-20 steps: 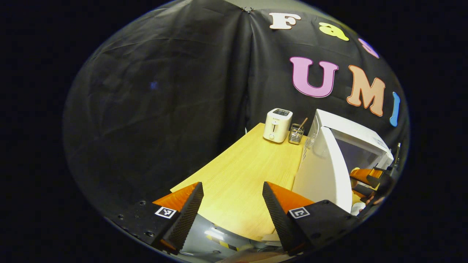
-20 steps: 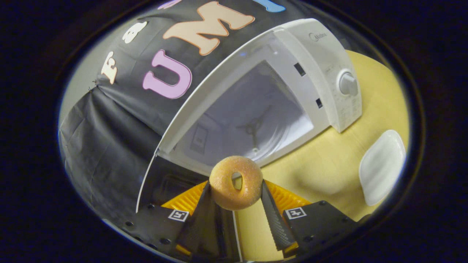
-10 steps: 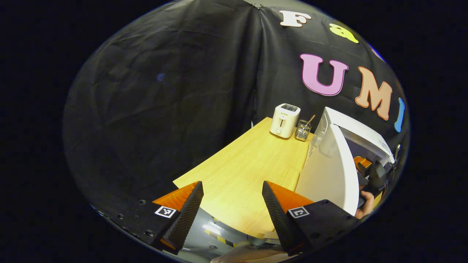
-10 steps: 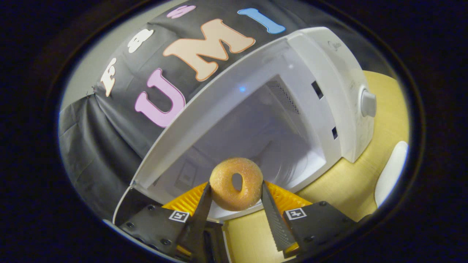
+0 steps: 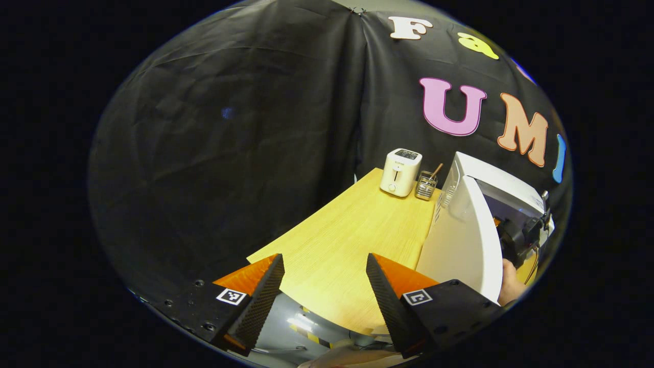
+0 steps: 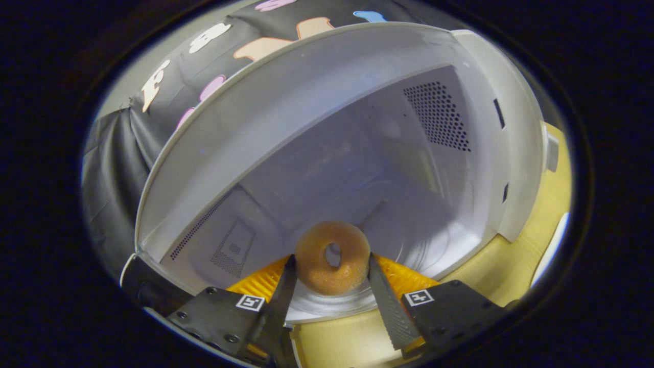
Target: Open the microwave oven with the left hand, put the food in, and close the microwave oven.
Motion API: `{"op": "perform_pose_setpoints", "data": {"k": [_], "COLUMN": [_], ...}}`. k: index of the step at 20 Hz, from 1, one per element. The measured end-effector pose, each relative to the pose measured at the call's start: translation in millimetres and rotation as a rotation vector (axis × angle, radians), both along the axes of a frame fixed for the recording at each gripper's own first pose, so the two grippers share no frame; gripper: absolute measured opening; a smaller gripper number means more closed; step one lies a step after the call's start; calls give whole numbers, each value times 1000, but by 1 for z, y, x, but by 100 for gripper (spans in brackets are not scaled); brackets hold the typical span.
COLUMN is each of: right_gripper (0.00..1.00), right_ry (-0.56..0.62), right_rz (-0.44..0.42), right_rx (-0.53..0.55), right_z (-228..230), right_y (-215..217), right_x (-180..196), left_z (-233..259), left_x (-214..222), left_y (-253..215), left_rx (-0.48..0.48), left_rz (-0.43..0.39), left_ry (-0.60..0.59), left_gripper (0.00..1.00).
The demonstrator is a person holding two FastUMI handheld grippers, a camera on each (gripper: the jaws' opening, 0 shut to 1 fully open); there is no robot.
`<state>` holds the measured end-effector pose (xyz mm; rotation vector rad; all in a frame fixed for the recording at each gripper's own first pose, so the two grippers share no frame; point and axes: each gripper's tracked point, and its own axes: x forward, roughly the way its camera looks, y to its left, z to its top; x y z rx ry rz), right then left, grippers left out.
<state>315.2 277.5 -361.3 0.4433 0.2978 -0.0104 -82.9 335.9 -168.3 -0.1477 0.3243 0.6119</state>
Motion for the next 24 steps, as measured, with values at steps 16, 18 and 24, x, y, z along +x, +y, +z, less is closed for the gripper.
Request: {"op": "perform_pose_setpoints", "data": {"k": [16,18,24], "right_gripper": [90,90,99], "right_ry": [-5,-1,-76], "right_rz": [86,86,111], "right_rx": [-164,-198,-356], "right_z": [55,62,105], "right_y": [-38,-47,-63], "right_x": [-92,-105,-136], "left_z": [-4,-9,-10], "left_x": [4,1,-2], "left_y": [-13,-11,-21], "left_rx": [14,27,22], "left_rz": [-59,-47,-72], "left_ry": [30,55,80], "left_gripper": [40,15,0]}}
